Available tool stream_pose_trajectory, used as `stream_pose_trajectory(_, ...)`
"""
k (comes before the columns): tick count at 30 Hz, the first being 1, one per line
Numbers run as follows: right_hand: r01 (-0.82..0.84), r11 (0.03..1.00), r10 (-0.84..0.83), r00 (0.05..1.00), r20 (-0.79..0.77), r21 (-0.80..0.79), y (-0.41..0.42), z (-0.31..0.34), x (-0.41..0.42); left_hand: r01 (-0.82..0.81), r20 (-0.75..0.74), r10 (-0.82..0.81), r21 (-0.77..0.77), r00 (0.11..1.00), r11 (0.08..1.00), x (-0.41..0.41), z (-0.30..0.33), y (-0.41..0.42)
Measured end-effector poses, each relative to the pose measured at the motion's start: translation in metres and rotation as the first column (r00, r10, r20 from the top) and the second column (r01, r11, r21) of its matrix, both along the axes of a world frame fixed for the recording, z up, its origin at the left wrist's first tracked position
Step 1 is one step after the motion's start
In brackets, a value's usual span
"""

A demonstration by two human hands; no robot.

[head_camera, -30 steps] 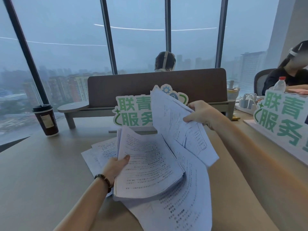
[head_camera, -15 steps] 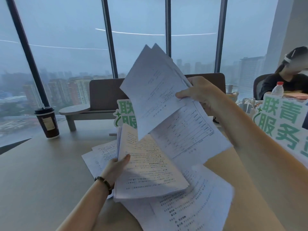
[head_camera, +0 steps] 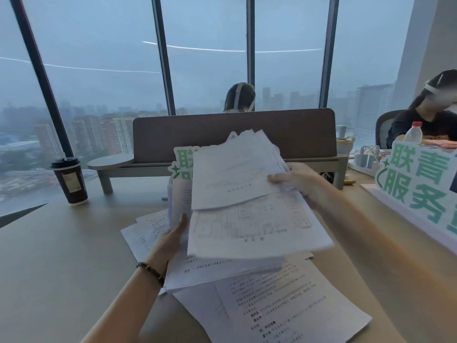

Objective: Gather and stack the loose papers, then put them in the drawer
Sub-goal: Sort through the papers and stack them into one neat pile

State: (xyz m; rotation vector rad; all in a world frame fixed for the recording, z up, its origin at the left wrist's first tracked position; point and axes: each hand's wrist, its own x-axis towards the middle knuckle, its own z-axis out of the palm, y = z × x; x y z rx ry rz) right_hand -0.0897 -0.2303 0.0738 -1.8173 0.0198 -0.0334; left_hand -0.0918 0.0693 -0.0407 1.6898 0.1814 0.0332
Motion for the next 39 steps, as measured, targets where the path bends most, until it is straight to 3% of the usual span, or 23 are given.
stream_pose_trajectory(2, -0.032, 0.999, 0.031, 0.999, -0.035, -0.013, 0.002, -0.024, 0.002, 0.006, -0.025, -0.005, 0.052, 1.0, 0.999, 0.001, 0.003, -0.001)
stream_pose_trajectory(9, -0.003, 0.999, -0.002, 0.993, -0.118, -0.044, 0.02, -0.085, 0.002, 0.211, 0.064, -0.203, -0.166, 0.977, 0.963, 0.004, -0.001, -0.006)
stream_pose_trajectory(17, 0.037, 0.988, -0.014, 0.989, -0.147, 0.151, 0.035, -0.103, -0.005, 0.255, 0.072, -0.245, -0.251, 0.967, 0.934, -0.001, 0.0, -0.012)
stream_pose_trajectory(26, 0.03, 0.987, -0.047, 0.993, 0.106, 0.156, 0.034, -0.082, -0.006, 0.218, 0.122, -0.19, -0.288, 0.974, 0.932, -0.006, 0.026, -0.021)
stream_pose_trajectory(32, 0.046, 0.989, -0.089, 0.942, 0.323, 0.14, 0.037, -0.054, -0.01, 0.221, 0.338, -0.131, -0.243, 0.932, 0.945, -0.009, 0.051, -0.029)
stream_pose_trajectory(39, 0.06, 0.984, -0.135, 0.874, 0.468, 0.17, 0.036, -0.048, -0.013, 0.21, 0.465, -0.075, -0.247, 0.882, 0.946, -0.011, 0.053, -0.047)
